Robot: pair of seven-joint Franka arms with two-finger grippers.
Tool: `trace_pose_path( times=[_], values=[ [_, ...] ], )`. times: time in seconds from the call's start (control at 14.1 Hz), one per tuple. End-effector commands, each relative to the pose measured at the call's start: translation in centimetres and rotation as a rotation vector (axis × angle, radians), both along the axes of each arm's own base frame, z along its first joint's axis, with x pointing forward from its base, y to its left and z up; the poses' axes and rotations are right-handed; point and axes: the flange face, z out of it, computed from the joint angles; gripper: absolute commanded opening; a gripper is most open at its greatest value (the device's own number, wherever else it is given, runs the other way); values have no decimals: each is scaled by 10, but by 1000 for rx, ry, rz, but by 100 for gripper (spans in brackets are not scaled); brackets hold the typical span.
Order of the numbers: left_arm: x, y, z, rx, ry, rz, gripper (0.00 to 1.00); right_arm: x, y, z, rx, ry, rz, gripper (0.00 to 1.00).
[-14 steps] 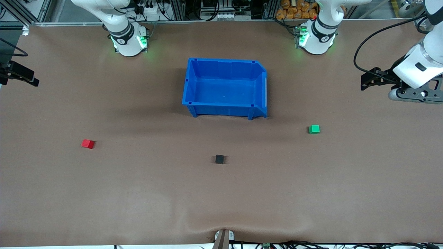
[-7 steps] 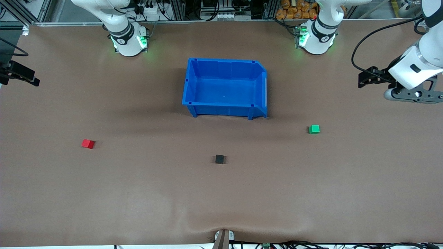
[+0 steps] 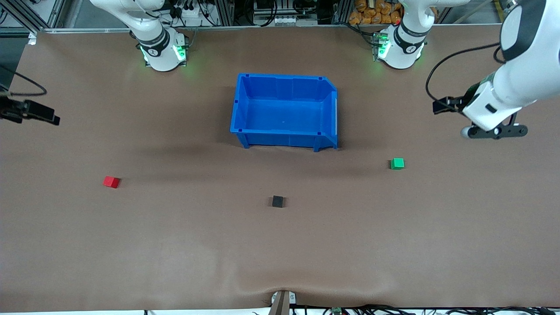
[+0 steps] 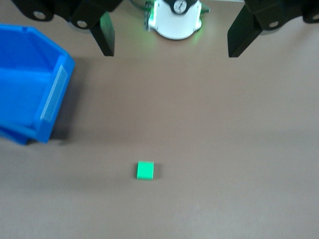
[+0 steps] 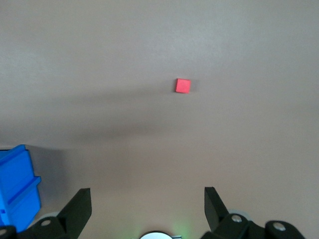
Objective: Attach green and red cubes to black cube
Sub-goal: 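Reach the red cube with the right gripper while the left gripper reaches green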
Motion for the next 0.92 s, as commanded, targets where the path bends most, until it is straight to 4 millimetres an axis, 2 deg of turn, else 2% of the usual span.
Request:
trace_pose_path(
  times=[0.0, 0.07, 0.21, 0.28, 0.49, 0.57, 0.85],
  values=[
    [24, -5, -27, -45, -26, 30, 100, 25, -23, -55, 28, 95, -48, 100],
    [32, -7, -37, -93, -37, 49, 100, 29, -34, -78, 33, 132, -65, 100],
    [40, -2, -63, -100, -21, 48, 100, 45, -53, -155, 44, 249, -94, 100],
    [40, -2, -79, -99, -19, 46, 100, 48, -65, -184, 51, 279, -112, 100],
    [32, -7, -140, -105, -95, 45, 100, 59, -90, -264, 52, 315, -138, 100],
    [28, -7, -158, -107, -124, 44, 100, 60, -92, -290, 56, 343, -140, 100],
    [7, -18, -227, -32, -136, -65, 100, 66, -95, -351, 59, 266, -170, 100]
  ],
)
